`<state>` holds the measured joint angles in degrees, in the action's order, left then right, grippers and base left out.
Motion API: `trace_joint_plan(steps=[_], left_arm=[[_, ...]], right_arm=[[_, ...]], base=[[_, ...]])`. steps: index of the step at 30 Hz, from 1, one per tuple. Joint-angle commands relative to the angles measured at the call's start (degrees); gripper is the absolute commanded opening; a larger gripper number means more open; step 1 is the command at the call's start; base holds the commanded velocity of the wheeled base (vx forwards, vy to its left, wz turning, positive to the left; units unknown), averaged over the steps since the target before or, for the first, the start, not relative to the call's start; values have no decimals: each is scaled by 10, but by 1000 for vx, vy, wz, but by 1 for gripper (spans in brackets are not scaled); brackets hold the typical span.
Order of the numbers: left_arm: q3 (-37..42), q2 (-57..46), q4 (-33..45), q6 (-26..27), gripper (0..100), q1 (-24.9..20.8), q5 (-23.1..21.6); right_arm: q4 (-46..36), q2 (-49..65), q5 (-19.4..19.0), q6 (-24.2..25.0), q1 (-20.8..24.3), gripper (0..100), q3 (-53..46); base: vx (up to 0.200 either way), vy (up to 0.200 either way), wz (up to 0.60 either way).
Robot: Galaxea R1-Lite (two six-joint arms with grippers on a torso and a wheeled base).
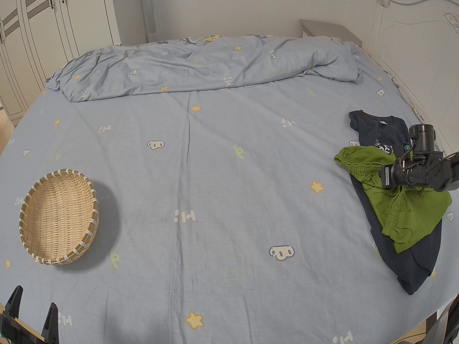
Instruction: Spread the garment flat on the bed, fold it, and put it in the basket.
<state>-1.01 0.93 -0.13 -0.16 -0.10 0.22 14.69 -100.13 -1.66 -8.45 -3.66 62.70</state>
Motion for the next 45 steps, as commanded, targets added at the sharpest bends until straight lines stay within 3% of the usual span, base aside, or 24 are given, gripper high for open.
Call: trace_joint_plan(steps=[1, 7, 11, 14, 19, 25, 32, 33, 34, 37, 38, 39, 41, 44, 45], left_arm=[[10, -9, 0, 0, 100, 0, 0], [10, -9, 0, 0, 100, 0, 0], [10, -9, 0, 0, 100, 0, 0], [10, -9, 0, 0, 100, 0, 0], [10, -9, 0, 0, 100, 0, 0], [10, -9, 0, 0, 100, 0, 0], [10, -9, 0, 0, 100, 0, 0], [10, -9, 0, 0, 100, 0, 0], [10, -9, 0, 0, 100, 0, 0], [10, -9, 0, 0, 100, 0, 0], [10, -9, 0, 0, 100, 0, 0], [10, -9, 0, 0, 100, 0, 0], [10, -9, 0, 0, 100, 0, 0], [10, -9, 0, -1, 100, 0, 0], [10, -9, 0, 0, 100, 0, 0]], right_arm=[[-1, -3, -1, 1, 1, 0, 3], [-34, 4, -6, 21, 2, 0, 29], [-193, 64, -16, 99, 14, 0, 106], [-342, 111, -61, 190, 42, 0, 192], [-474, 156, -122, 272, 81, 0, 267], [-481, 181, -120, 298, 124, 0, 240], [-480, 224, -123, 338, 246, 0, 181], [-480, 224, -123, 338, 246, 0, 181], [-479, 224, -123, 355, 280, 0, 179], [-479, 223, -123, 358, 294, 0, 179], [-473, 215, -124, 356, 336, 0, 179], [-473, 215, -124, 356, 336, 0, 179], [-438, 190, -122, 354, 388, 0, 182], [-412, 183, -121, 354, 412, 0, 183], [-377, 173, -121, 355, 439, 0, 183]], base=[[0, 0, 0], [0, 0, 0], [0, 0, 0], [0, 0, 0], [0, 0, 0], [0, 0, 0], [0, 0, 0], [0, 0, 0], [0, 0, 0], [0, 0, 0], [0, 0, 0], [0, 0, 0], [0, 0, 0], [0, 0, 0], [0, 0, 0]])
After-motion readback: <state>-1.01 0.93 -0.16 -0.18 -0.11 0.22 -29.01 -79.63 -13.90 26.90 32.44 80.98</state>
